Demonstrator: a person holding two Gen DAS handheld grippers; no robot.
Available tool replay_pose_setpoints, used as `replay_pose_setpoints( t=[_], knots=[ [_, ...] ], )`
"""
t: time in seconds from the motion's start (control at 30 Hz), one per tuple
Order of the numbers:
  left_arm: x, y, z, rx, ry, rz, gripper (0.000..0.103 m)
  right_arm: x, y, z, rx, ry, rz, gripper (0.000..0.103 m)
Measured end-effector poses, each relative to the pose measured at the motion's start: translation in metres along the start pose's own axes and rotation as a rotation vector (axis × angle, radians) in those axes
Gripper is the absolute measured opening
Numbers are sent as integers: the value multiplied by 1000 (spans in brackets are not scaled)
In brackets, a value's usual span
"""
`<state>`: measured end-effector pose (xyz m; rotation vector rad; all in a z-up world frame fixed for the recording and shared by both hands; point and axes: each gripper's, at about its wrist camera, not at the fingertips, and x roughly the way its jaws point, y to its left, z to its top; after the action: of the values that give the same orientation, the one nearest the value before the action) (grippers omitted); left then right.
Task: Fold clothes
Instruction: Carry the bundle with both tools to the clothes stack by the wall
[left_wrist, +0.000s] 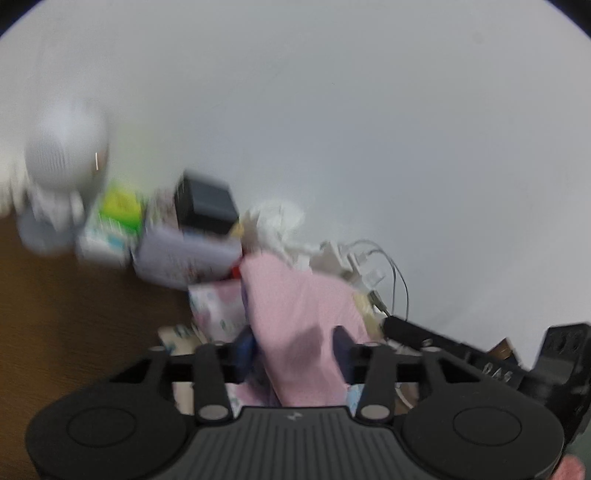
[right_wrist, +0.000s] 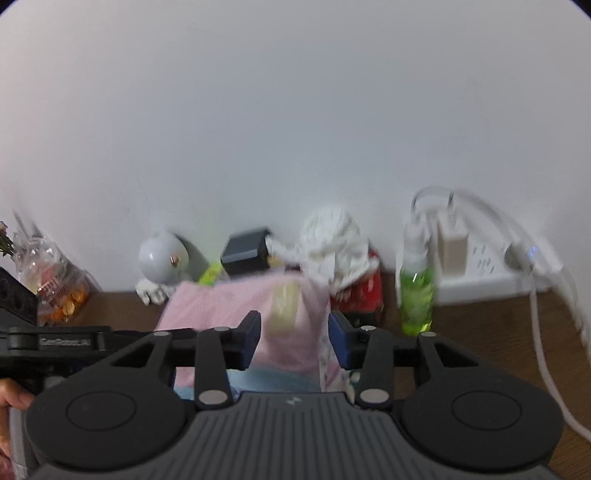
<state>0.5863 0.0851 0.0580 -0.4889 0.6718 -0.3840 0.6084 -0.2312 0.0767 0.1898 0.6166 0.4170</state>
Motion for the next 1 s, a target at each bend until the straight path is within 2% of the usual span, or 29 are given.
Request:
replay_pose_setpoints(
  t=[0.07, 0.13, 0.17, 0.23, 0.3, 0.4, 0.53, 0.63, 0.73, 0.87, 0.9, 1.0],
  knots=[
    [-13, -13, 3, 62, -64, 70, 48, -14, 4, 4, -35, -60, -16, 41],
    [-21, -27, 3, 124, -132, 146, 43, -16, 13, 5, -67, -109, -25, 41],
    [-19, -34, 0, 158, -157, 176, 29, -13, 18, 4, -88, -128, -32, 40],
    [-7, -44, -5, 207, -160, 197, 11, -2, 26, 1, -126, -153, -54, 33],
    [9, -46, -13, 222, -153, 239, 10, 14, 31, -4, -146, -158, -73, 24],
    [30, -39, -25, 221, -132, 281, 10, 32, 27, -18, -137, -160, -88, 22],
    [43, -24, -38, 201, -103, 262, 10, 47, 20, -40, -152, -145, -98, 22],
    [31, -22, -36, 179, -128, 222, 11, 47, 19, -52, -169, -167, -97, 22],
    [7, -32, -37, 210, -171, 193, 13, 26, 14, -49, -120, -224, -50, 23],
    [-16, -41, -53, 256, -207, 107, 13, -2, 20, -55, -146, -269, -8, 25],
    [-16, -42, -58, 257, -201, 102, 13, -2, 21, -58, -155, -261, -6, 25],
    [-4, -45, -71, 283, -168, 159, 13, 2, 26, -69, -189, -241, -18, 25]
  ],
)
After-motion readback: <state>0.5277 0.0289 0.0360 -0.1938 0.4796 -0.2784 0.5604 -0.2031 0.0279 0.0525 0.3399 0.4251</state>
